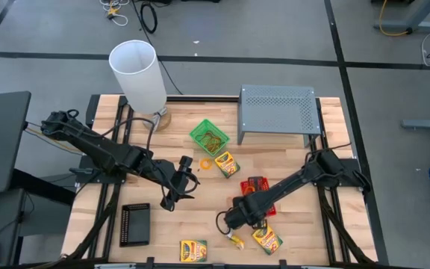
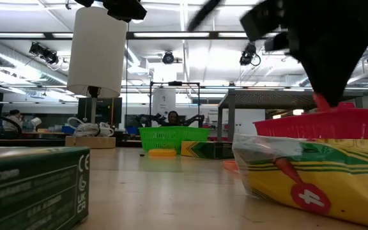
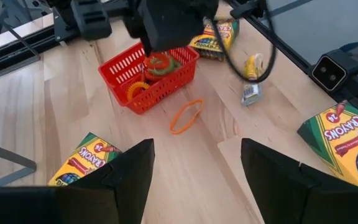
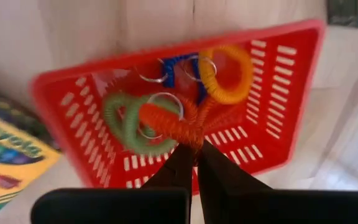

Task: Pick & Place Office Desk Supplies
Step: Put the orange spring keychain into the red bin, then put the orange rubber band into the green bin

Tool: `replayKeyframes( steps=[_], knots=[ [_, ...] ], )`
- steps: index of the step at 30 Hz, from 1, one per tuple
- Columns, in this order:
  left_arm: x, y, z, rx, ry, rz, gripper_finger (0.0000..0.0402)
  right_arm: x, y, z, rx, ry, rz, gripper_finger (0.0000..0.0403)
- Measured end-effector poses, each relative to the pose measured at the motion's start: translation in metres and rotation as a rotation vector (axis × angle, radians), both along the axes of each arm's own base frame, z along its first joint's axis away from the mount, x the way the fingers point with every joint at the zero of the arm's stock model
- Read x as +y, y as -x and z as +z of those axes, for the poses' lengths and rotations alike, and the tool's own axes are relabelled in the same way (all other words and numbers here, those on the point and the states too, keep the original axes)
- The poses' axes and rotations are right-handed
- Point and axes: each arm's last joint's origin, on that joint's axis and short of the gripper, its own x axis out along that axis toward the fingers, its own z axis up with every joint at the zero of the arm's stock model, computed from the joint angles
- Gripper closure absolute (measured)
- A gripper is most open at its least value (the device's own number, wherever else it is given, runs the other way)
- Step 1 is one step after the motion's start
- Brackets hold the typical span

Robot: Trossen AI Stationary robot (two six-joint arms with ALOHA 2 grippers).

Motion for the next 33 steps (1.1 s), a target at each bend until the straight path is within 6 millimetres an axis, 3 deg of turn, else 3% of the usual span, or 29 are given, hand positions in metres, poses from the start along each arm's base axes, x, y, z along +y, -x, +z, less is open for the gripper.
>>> replayKeyframes(
  steps=[10,28,33],
  knots=[
    [0.0,0.0,0.0,0.002,0.002,0.002,0.0156,-0.012,-0.006,-0.027,-0.032,-0.049,-0.003,0.039],
    [0.001,0.002,-0.003,0.035,-0.001,0.009,0.0156,-0.013,-0.005,-0.025,-0.058,-0.005,-0.104,0.0218],
    [0.002,0.006,-0.008,0.107,0.0,0.032,0.0157,-0.015,-0.004,-0.025,-0.058,0.018,-0.113,0.019]
  ],
)
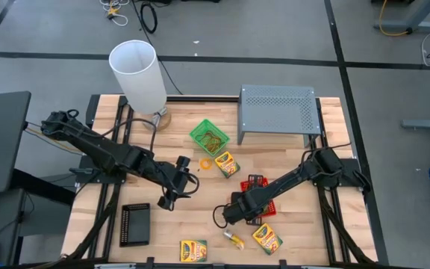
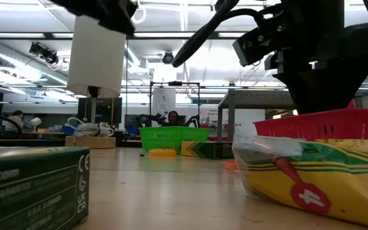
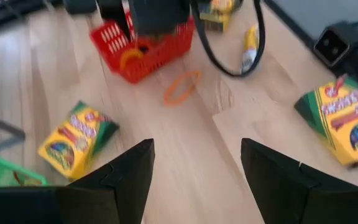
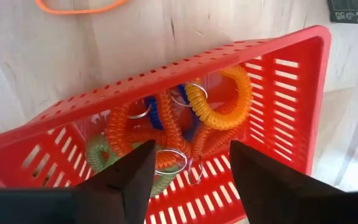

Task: Pick & Place Office Desk Supplies
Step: Put the orange rubber band into the green bin

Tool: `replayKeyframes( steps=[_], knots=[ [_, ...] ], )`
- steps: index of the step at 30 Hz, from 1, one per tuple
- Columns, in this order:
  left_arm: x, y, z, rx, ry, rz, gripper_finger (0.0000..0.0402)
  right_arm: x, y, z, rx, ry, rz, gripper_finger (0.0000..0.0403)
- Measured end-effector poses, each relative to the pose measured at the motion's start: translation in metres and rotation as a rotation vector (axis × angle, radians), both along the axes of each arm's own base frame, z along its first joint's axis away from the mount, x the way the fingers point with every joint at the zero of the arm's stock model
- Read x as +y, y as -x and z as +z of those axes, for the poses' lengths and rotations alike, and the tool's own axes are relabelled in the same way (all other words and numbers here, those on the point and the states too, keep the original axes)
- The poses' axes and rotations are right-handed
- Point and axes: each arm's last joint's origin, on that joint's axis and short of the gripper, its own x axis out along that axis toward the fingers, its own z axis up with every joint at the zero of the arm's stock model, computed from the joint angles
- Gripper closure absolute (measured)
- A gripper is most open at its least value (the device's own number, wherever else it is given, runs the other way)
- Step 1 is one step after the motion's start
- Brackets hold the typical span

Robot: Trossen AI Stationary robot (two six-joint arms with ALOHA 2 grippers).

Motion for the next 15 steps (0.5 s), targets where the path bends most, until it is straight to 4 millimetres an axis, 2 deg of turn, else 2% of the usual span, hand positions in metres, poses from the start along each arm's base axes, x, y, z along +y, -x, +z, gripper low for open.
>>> replayKeyframes(
  steps=[6,15],
  knots=[
    [0.003,0.006,-0.007,0.088,-0.012,0.055,0.0157,0.0,-0.004,0.007,-0.038,0.036,0.012,0.0186],
    [0.006,0.011,-0.012,0.167,-0.017,0.106,0.0157,0.013,-0.02,0.048,-0.204,0.025,0.063,0.0186]
  ],
)
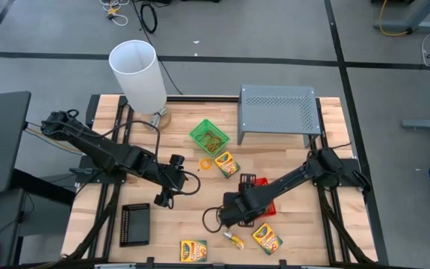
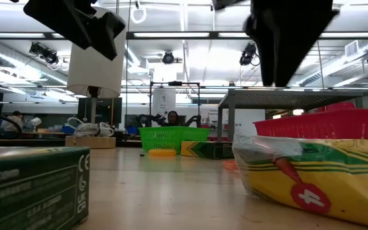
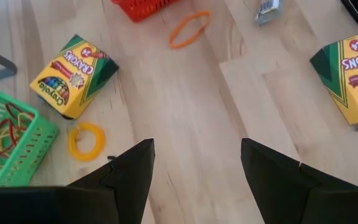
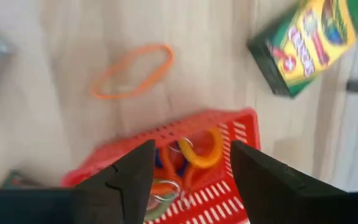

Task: Pick & Place Office Desk Supplies
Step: Put the orange rubber band into the green bin

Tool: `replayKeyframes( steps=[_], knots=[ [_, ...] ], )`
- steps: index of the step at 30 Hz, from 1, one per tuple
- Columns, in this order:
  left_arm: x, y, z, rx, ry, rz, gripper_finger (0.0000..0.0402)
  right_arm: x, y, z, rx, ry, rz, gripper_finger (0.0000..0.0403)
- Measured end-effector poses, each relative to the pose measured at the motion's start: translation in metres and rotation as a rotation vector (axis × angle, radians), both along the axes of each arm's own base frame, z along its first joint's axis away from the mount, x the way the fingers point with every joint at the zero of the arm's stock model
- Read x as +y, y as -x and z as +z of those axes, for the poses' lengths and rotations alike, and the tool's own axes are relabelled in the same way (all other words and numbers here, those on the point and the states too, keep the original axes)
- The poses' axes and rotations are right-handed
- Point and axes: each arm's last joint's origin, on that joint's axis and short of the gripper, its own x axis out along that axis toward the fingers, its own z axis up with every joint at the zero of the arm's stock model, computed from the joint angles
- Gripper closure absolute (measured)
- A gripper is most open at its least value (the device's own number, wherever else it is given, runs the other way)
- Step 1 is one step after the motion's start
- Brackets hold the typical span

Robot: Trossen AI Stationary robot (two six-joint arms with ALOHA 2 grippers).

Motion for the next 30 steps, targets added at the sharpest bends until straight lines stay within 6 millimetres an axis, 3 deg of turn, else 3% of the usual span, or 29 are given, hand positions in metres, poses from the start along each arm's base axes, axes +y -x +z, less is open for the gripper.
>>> replayKeyframes(
  steps=[5,11,25,30],
  knots=[
    [-0.002,0.001,0.0,0.003,0.008,-0.001,0.0157,0.013,-0.007,0.007,-0.083,-0.074,0.091,0.0186],
    [-0.005,0.002,0.0,0.001,0.01,-0.012,0.0157,0.02,-0.02,-0.008,-0.181,-0.183,0.185,0.0186],
    [-0.006,0.0,0.002,-0.026,0.023,-0.007,0.0157,-0.003,-0.021,-0.056,-0.167,-0.232,0.086,0.0186],
    [-0.006,-0.001,0.002,-0.032,0.024,-0.007,0.0157,-0.004,-0.023,-0.064,-0.2,-0.259,0.065,0.0186]
  ],
)
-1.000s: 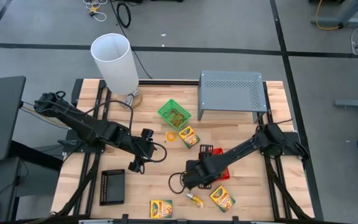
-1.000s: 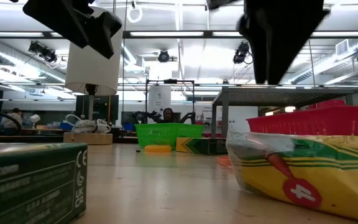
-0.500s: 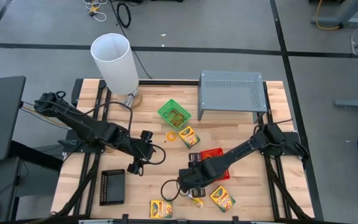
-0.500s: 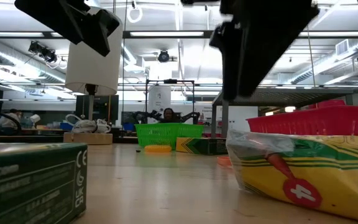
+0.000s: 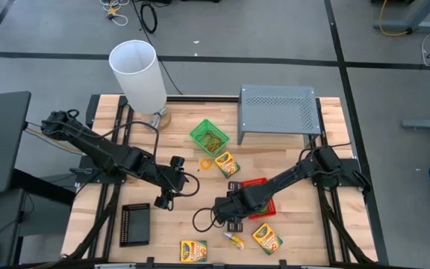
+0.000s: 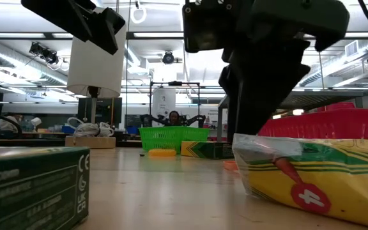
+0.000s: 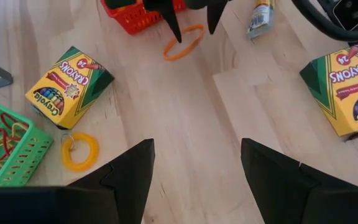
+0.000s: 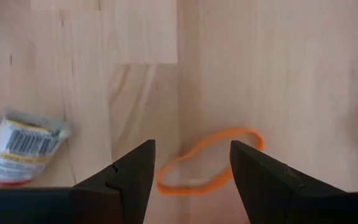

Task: Pick & Place Office Desk Supplies
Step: Put the orange rubber band into the green bin

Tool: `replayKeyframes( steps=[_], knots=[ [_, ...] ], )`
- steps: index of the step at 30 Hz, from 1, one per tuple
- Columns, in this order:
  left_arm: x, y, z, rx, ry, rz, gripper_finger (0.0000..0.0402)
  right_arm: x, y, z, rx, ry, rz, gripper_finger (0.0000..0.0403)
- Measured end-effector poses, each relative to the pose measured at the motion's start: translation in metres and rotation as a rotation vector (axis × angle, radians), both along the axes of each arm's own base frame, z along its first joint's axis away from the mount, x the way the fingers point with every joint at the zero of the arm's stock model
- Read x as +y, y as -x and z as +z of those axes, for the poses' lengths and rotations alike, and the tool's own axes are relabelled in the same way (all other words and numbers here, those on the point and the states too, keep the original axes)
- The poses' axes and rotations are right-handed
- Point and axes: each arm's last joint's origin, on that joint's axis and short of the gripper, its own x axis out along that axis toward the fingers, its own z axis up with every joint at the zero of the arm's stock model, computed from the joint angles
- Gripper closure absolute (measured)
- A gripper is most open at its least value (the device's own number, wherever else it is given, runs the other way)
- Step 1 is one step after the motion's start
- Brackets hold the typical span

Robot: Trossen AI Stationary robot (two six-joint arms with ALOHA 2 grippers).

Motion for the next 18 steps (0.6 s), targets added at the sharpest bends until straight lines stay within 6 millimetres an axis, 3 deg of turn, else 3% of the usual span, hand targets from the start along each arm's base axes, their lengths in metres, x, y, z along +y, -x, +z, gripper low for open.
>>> replayKeyframes(
  steps=[13,18],
  knots=[
    [0.0,0.0,0.0,0.0,-0.001,-0.001,0.0157,-0.003,0.007,-0.021,-0.008,0.008,-0.094,0.0186],
    [0.0,0.0,0.0,0.0,-0.001,-0.001,0.0157,-0.006,0.011,-0.027,-0.013,0.05,-0.109,0.0217]
  ],
)
